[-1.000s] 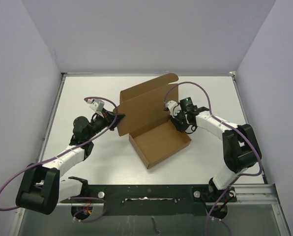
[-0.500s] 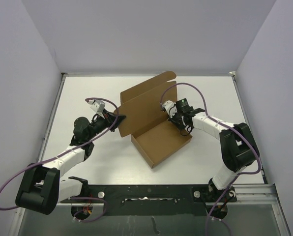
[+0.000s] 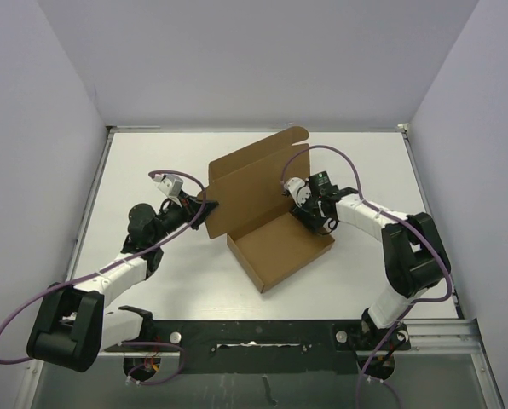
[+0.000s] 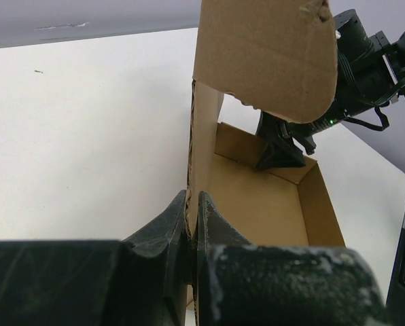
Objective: Fold the paper box
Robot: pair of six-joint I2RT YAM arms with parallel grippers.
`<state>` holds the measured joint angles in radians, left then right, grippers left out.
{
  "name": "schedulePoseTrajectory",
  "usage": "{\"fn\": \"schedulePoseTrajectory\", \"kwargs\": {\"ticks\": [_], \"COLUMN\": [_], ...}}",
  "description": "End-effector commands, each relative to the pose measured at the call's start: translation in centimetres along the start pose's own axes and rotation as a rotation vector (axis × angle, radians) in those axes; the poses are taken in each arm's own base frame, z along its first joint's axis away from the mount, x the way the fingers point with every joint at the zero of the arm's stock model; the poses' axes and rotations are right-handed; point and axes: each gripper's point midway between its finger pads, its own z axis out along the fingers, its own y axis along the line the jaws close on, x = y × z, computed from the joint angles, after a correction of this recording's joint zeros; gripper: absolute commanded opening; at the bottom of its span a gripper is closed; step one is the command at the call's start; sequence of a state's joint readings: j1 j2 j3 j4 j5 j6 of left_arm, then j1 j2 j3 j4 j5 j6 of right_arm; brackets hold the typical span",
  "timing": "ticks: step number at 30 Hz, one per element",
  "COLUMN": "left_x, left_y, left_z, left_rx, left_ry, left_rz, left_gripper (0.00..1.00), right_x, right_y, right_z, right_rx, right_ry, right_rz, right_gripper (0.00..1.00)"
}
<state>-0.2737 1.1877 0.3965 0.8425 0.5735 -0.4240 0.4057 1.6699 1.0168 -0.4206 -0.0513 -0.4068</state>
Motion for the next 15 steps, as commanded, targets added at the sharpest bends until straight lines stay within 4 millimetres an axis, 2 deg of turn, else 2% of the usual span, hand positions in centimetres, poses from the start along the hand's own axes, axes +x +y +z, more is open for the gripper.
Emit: {"fn": "schedulePoseTrajectory", "kwargs": {"ticks": [1, 6, 7, 12, 15], "left_x": [-3.1, -3.3, -3.3, -3.5, -3.5], "left_y": [-1.2, -1.2, -1.2, -1.3, -1.4], "left_z": [0.8, 0.9, 0.9, 1.0, 1.0], "left_rx": [0.054, 0.059, 0.058, 0.063, 0.066], "left_ry": [-0.078, -0.079, -0.08, -0.082, -0.08], "left_rz": [0.074, 0.076, 0.077, 0.079, 0.082], "left_gripper": [0.0, 0.0, 0.0, 0.0, 0.0], "right_x": [-0.5, 0.0, 0.2, 0.6, 0.4], "right_y": [0.2, -0.2, -0.5, -1.3, -1.6], "right_z": [-1.2, -0.7, -0.5, -0.2, -0.5], "right_rx": [-0.056, -0.039, -0.024, 0.027, 0.048], "right_ry": [-0.059, -0.037, -0.028, -0.002, -0.008], "right_rz": [0.038, 0.038, 0.035, 0.03, 0.035], "right_gripper": [0.44, 0.4, 0.36, 0.07, 0.0]}}
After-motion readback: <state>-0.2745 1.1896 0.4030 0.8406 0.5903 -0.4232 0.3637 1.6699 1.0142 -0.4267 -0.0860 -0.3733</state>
